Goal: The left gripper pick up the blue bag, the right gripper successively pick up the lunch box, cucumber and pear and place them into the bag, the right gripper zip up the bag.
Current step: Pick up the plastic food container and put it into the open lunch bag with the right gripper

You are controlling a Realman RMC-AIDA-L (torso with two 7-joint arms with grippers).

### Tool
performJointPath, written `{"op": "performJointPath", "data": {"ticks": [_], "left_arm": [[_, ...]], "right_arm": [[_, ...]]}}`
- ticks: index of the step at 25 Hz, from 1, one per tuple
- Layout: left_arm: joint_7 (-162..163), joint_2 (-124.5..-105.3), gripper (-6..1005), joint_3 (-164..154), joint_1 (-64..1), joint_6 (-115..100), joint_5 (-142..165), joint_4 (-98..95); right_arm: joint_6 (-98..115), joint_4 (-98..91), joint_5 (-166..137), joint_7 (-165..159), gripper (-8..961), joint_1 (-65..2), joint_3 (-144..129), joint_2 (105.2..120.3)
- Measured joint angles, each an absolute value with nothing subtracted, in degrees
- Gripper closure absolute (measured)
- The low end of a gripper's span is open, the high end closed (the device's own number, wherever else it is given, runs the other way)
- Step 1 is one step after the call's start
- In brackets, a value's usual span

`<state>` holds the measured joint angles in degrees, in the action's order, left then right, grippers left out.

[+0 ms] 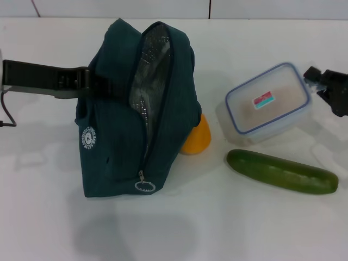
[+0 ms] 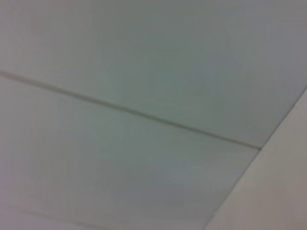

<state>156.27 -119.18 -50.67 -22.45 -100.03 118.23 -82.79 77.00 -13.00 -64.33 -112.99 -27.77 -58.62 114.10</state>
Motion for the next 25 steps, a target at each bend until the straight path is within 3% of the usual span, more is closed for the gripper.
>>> {"op": "performJointPath", "data": {"ticks": [12,25], "left_arm": [[155.5,-119.44,960,-50.3,-22.3,-100.0,118.0,-82.8],[155.4,-119.36,959,-49.9,-23.2,-100.0,117.1,-82.0]], "right_arm": [[82.0,-8.9,-55.9,-116.2,844,-25.9,-56.8,114.06],[91.6,-7.2,-46.4,-121.1,837,-27.4,-56.6,116.06]]}}
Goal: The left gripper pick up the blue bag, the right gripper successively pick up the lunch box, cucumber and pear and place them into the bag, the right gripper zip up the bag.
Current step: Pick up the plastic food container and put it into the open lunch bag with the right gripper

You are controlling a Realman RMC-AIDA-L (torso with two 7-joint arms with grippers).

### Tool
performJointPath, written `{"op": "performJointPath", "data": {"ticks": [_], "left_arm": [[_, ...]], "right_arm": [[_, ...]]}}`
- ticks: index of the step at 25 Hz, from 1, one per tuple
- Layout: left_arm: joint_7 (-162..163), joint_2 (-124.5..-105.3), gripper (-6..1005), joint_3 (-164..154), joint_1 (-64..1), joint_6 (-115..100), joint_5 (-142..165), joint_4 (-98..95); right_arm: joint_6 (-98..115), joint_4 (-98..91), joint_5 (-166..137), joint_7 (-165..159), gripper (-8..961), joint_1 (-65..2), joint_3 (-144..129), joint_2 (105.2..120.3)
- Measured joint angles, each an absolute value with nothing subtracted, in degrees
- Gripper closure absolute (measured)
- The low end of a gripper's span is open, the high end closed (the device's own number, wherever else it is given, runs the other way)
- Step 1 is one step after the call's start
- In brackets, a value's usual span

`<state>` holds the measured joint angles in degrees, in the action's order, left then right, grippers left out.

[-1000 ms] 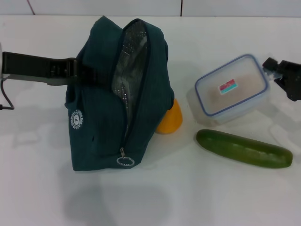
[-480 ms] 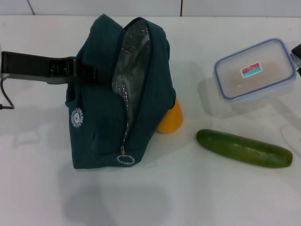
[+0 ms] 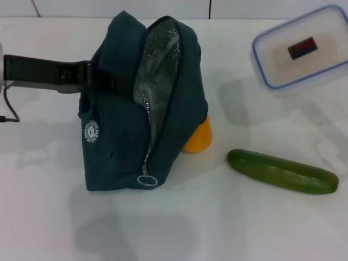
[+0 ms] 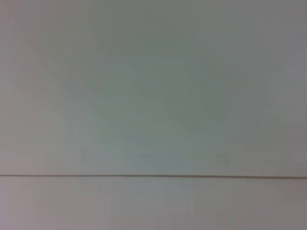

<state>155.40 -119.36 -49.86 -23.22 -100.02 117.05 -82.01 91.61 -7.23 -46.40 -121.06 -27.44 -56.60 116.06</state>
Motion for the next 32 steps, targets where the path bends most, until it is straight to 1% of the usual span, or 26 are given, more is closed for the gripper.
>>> {"op": "performJointPath", "data": {"ticks": [19,22,32], "left_arm": [[155.1,-119.4,959,-51.1,-25.8,-100.1,117.1,-79.2],[154.8,-119.37,959,-51.4,-26.1,-100.1,117.1,-79.1],[152.5,-119.36,959,-51.8,-27.0,-100.1,117.2,-76.5]], "right_arm": [[94.7,-5.9,-43.5,-124.1,826,-35.4,-56.6,116.18],[94.9,-5.2,-43.5,-124.0,825,-38.0,-56.9,116.18],[95.6,-0.6,-44.1,-120.9,819,-49.8,-57.2,116.19]]}}
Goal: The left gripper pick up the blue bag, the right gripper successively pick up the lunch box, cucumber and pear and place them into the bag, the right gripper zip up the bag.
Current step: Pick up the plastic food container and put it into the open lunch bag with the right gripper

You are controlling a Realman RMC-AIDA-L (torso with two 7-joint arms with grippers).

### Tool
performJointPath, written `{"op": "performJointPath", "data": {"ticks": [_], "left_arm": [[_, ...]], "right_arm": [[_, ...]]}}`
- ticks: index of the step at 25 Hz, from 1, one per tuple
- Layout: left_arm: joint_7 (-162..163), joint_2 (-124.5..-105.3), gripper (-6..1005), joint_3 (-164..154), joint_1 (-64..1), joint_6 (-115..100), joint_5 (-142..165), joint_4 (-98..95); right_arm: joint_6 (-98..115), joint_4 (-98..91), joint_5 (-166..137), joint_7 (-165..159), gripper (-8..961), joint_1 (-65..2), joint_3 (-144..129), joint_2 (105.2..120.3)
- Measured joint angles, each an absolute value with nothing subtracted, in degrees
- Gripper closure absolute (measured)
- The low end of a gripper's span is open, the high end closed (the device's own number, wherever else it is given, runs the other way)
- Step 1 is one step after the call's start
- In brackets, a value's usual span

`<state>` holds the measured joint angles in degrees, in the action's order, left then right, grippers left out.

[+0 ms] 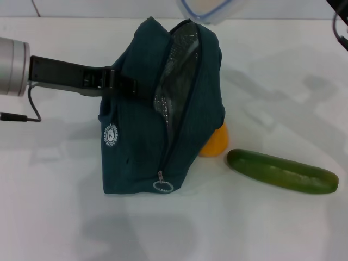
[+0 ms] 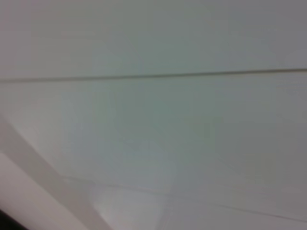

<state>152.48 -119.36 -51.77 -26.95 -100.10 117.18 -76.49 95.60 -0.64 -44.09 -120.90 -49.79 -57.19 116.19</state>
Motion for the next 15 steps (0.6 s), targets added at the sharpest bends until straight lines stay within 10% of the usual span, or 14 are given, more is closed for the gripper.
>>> {"op": "performJointPath", "data": {"ticks": [15], "left_arm": [[149.1,-119.4,960,-50.8,-26.7,-98.2,114.3,-74.5]], "right_arm": [[85.4,-1.2,-44.3,-116.6,811,-50.3,-68.0,116.18]]}}
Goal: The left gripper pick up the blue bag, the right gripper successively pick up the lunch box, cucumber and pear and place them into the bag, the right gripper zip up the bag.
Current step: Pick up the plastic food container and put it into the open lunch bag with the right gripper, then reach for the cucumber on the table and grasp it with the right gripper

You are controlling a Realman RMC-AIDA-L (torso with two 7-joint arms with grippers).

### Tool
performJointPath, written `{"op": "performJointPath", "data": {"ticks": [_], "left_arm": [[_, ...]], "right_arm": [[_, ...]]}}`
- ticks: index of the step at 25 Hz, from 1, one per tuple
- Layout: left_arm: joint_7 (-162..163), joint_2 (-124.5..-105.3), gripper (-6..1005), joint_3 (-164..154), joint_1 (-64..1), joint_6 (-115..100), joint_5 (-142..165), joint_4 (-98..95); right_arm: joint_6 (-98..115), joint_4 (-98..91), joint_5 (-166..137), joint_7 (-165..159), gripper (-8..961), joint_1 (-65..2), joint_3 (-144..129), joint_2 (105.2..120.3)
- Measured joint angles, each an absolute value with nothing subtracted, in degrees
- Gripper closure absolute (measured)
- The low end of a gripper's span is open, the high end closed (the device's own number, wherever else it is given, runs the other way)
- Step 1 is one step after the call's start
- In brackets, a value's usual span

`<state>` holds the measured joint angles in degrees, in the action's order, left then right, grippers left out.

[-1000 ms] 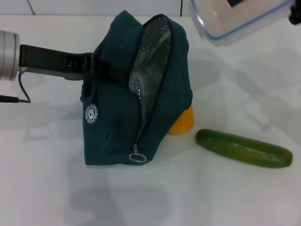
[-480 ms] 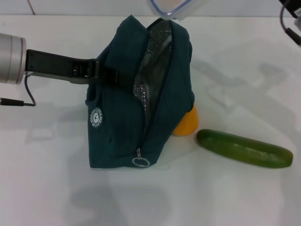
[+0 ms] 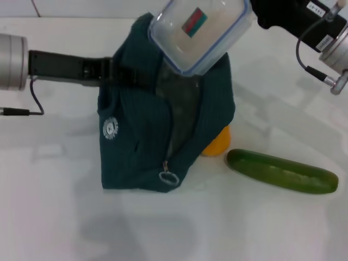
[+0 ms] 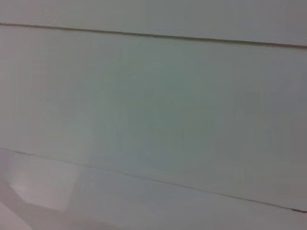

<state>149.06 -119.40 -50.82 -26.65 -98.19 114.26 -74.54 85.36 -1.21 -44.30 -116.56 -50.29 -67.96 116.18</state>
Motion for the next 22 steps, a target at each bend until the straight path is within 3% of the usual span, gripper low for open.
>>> {"op": "performJointPath", "data": {"ticks": [21,22], "left_arm": [[145.2,-118.53,960,-48.3,-27.8,-96.6,111.8,-68.9],[145.2,-118.5,960,-48.3,-27.8,-96.5,111.8,-68.9]], "right_arm": [[74.8,-14.5,-43.6,-115.6,799,-49.0,-84.3,116.06],[74.9,-14.8,-43.6,-115.6,761,-48.8,-84.2,115.99]]}}
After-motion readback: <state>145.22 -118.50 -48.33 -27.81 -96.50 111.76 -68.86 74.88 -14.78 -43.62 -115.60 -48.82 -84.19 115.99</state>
